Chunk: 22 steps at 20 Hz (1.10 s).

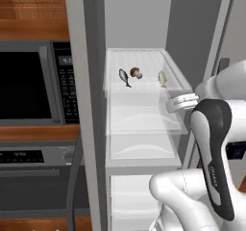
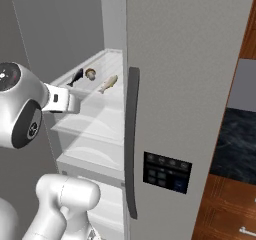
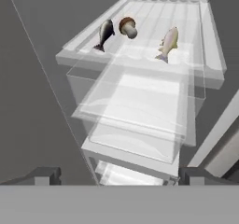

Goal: Place one mushroom and one fish in each tupperware on the nearby counter, to pack two identical lunches.

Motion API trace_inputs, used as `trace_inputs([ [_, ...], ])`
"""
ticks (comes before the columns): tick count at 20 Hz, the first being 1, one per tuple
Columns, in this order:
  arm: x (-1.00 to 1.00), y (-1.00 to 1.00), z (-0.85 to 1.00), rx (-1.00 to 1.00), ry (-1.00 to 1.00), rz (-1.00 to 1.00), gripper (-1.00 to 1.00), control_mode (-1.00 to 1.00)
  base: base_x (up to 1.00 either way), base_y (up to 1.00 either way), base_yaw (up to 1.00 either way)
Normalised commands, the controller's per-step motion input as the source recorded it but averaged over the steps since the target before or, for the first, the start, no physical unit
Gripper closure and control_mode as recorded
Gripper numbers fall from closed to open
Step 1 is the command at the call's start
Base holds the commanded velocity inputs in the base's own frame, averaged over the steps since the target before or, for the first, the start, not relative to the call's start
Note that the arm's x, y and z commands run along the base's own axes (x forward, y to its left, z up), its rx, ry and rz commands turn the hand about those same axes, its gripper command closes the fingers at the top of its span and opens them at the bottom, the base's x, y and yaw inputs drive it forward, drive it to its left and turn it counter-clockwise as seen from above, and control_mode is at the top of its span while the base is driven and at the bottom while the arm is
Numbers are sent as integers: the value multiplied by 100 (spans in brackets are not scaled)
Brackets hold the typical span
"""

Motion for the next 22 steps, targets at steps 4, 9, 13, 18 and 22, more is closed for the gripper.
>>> trace_inputs([
  [4, 18, 0, 0, 0, 0, -21, -100, -100, 0, 0, 0],
  [9, 19, -1, 6, 0, 0, -19, -100, -100, 0, 0, 0],
  [13, 22, -18, 9, 0, 0, -14, -100, -100, 0, 0, 0],
  [18, 30, -23, 6, 3, 0, -7, -100, -100, 0, 0, 0],
  [22, 45, -12, 0, 4, 0, -1, -100, -100, 0, 0, 0],
])
